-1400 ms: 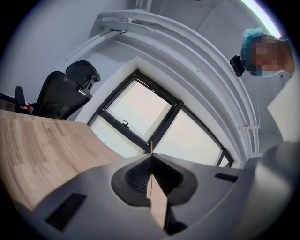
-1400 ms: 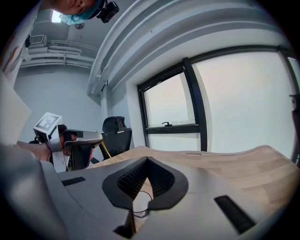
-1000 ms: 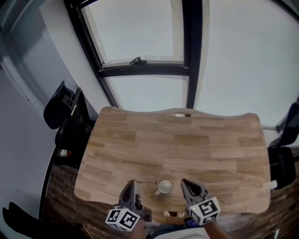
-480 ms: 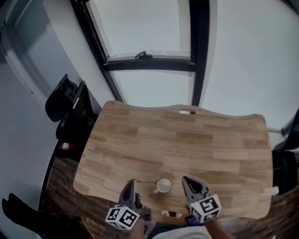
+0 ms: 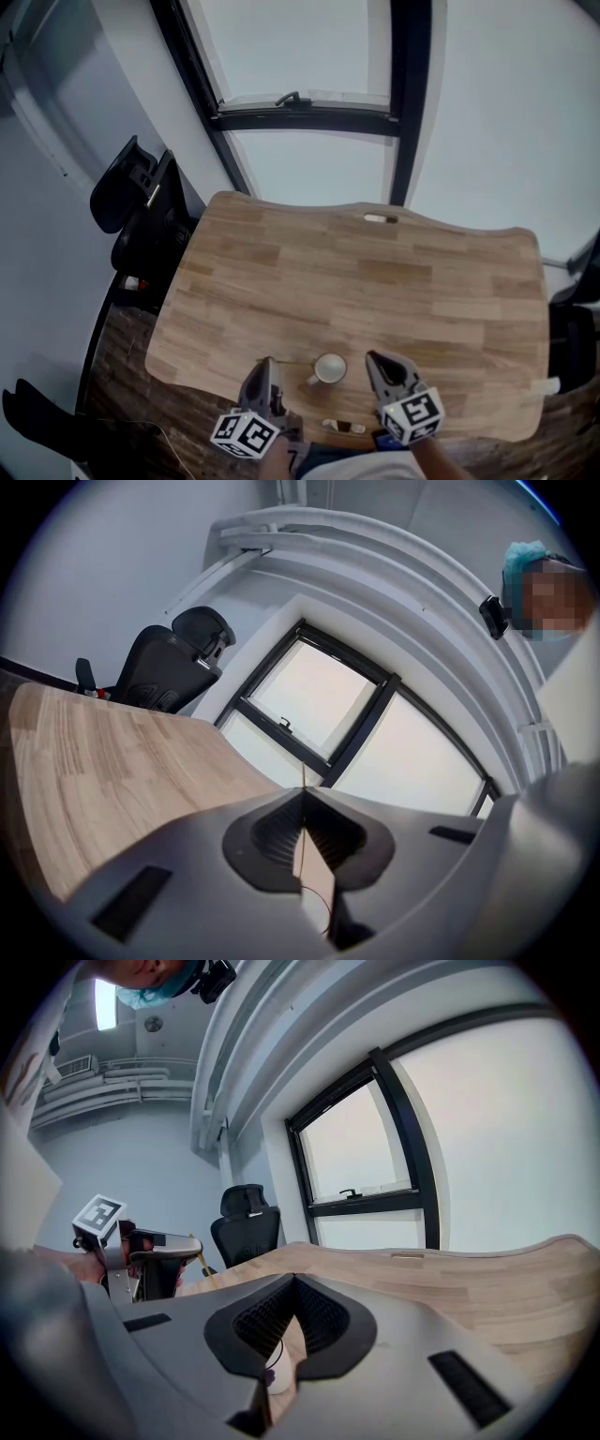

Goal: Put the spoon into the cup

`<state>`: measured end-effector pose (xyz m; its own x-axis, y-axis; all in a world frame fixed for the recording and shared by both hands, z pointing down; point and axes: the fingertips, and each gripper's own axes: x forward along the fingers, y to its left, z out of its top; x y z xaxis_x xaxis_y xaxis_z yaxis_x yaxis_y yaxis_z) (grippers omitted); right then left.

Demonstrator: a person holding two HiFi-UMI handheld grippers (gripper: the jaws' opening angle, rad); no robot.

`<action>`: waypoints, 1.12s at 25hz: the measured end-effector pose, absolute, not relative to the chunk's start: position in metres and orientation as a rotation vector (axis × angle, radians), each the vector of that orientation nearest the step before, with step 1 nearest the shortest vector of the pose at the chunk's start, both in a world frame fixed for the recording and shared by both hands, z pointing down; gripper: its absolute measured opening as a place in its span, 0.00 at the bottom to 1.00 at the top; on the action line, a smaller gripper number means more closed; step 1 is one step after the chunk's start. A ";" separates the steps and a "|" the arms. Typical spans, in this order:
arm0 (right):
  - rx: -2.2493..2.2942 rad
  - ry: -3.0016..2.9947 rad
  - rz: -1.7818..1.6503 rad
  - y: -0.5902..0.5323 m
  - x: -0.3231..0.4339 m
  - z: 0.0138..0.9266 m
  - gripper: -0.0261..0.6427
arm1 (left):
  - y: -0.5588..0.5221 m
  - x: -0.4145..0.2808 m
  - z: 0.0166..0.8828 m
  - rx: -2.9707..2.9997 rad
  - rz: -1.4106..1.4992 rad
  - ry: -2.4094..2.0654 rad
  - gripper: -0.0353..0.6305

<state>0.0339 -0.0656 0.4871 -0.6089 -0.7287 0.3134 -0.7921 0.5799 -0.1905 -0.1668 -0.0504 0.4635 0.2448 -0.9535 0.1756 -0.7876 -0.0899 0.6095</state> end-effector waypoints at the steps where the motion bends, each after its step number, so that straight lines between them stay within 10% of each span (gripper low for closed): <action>1: 1.270 -2.609 0.464 -0.065 0.033 0.487 0.03 | -0.050 -0.168 0.464 1.912 -0.357 -1.585 0.06; 28: 1.281 -2.589 0.482 -0.062 0.033 0.494 0.03 | -0.046 -0.166 0.482 1.891 -0.320 -1.555 0.06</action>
<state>0.0328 -0.0621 0.4943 -0.5990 -0.7298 0.3294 -0.7995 0.5681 -0.1951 -0.1658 -0.0460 0.4824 0.2631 -0.9404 0.2156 -0.7787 -0.0751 0.6229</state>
